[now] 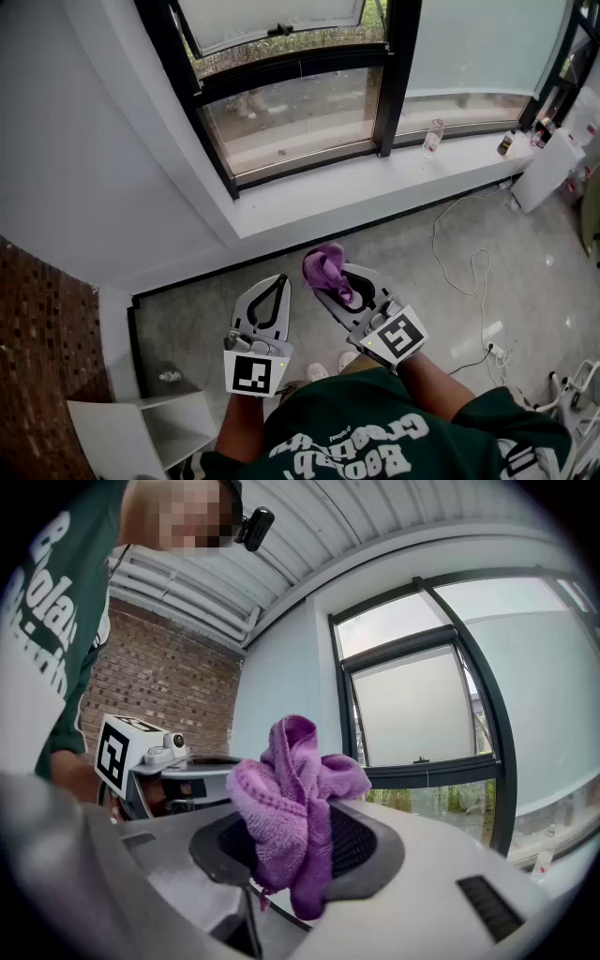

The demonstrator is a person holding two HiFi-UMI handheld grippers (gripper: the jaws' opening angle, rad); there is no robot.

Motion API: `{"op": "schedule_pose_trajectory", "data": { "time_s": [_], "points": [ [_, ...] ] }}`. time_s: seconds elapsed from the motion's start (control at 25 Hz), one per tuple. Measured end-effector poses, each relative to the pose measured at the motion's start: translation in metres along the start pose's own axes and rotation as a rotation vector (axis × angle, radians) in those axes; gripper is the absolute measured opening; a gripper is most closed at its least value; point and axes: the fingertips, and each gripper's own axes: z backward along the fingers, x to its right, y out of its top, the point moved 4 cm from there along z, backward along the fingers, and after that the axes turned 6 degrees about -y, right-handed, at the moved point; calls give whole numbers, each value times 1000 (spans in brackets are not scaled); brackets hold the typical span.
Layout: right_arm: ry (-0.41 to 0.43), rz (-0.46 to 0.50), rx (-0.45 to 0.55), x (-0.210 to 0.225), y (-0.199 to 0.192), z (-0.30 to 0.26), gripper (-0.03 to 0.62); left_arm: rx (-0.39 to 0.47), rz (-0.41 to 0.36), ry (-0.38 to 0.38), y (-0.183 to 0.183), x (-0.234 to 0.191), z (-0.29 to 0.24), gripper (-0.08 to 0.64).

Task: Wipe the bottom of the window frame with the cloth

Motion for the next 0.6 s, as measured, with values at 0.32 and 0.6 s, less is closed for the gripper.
{"op": "schedule_pose_trajectory", "data": {
  "time_s": [0.32,0.6],
  "points": [
    [12,2,18,33,2,6,164,-13,12,40,6,6,-28,3],
    [40,0,39,57,-4,16,164,-7,26,98,9,12,-42,3]
  ]
}}
